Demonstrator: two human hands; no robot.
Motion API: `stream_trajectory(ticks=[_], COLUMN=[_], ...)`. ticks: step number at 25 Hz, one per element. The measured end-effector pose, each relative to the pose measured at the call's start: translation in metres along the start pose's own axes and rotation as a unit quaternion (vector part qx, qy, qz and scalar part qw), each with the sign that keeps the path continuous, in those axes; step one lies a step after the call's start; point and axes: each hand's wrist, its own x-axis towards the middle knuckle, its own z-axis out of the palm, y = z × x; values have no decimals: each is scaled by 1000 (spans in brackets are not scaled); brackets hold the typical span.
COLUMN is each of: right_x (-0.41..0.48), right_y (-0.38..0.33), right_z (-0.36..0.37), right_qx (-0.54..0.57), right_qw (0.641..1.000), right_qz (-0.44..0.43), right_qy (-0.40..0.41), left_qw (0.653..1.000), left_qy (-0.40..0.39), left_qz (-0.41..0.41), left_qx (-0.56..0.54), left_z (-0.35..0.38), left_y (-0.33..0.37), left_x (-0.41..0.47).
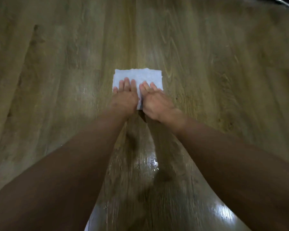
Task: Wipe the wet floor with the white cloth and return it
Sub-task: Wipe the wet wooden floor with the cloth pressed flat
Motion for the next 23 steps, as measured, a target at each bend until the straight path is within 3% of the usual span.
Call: stream_trajectory(ticks=[7,11,16,20,23], right_x=[-107,-76,-28,-92,-68], right_y=[4,24,29,24,43], right_z=[46,27,5,34,20], right_qx=[-64,-31,-5,-51,-47], right_qw=[997,998,1000,997,997], right_qz=[-39,-54,-11,-50,-63], right_qy=[-5,-16,-24,7,2], left_qw=[997,999,999,999,999], left_qy=[18,9,-9,4,13], left_qz=[64,37,-11,52,51], left_qx=[36,-2,-42,2,8], left_z=[56,38,6,34,28], left_y=[17,19,28,26,29], left_x=[-65,-37,-2,-36,-22])
